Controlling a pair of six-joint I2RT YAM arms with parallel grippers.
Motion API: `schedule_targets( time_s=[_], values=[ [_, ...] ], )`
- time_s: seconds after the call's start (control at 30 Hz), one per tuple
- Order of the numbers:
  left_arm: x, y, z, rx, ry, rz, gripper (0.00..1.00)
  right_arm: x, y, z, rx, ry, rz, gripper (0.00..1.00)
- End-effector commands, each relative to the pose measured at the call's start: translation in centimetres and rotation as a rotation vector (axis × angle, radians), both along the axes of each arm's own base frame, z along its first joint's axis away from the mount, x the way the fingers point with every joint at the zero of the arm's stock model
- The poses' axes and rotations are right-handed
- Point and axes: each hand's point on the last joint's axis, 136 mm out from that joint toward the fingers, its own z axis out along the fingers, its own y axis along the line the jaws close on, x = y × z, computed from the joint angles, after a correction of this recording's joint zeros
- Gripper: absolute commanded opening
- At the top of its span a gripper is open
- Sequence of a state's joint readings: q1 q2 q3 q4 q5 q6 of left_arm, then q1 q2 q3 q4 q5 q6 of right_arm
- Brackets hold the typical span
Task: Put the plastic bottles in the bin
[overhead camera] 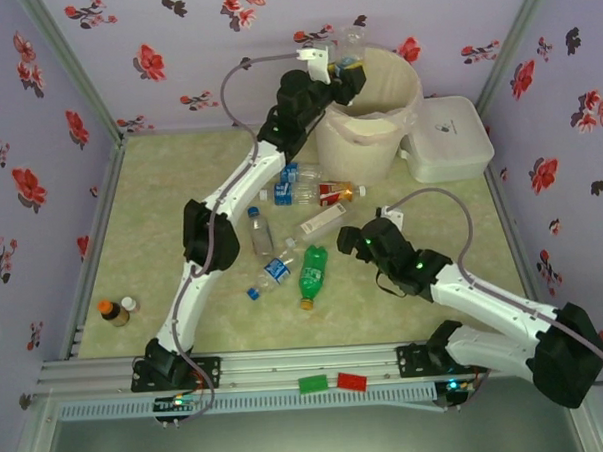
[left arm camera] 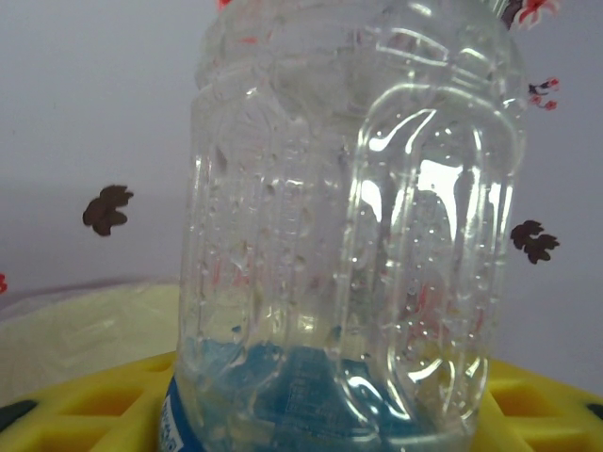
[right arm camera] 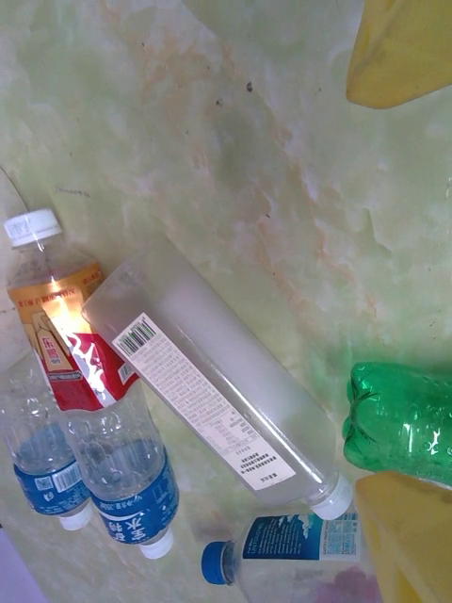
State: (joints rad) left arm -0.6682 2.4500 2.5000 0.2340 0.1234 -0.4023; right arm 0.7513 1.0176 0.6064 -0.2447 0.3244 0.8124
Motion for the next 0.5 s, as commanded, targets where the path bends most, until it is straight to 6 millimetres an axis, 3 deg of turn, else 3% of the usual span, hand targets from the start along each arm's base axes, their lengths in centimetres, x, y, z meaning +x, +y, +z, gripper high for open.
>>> schedule_targets(
  time_s=[0.0, 0.13, 0.3, 0.47],
  values=[
    [-0.3, 0.3, 2.7, -0.076, -0.081, 0.033, 0.43, -0.2, -1.9, 0.4, -0.044, -0.024, -0.042, 1.0],
    [0.2, 0.0, 1.4, -0.055, -0.059, 0.037, 0.55, -0.3, -2.6, 1.0, -0.042, -0.047, -0.056, 1.0],
    [-0.1, 0.3, 2.5, -0.054, -0.061, 0.04, 0.99, -0.3, -3.3, 1.0, -0.033, -0.056, -0.094, 1.0],
    [-1.9, 1.0, 5.5, -0.051, -0.101, 0.011, 1.0, 0.1, -3.8, 1.1, -0.027, -0.066, -0.146, 1.0]
  ],
)
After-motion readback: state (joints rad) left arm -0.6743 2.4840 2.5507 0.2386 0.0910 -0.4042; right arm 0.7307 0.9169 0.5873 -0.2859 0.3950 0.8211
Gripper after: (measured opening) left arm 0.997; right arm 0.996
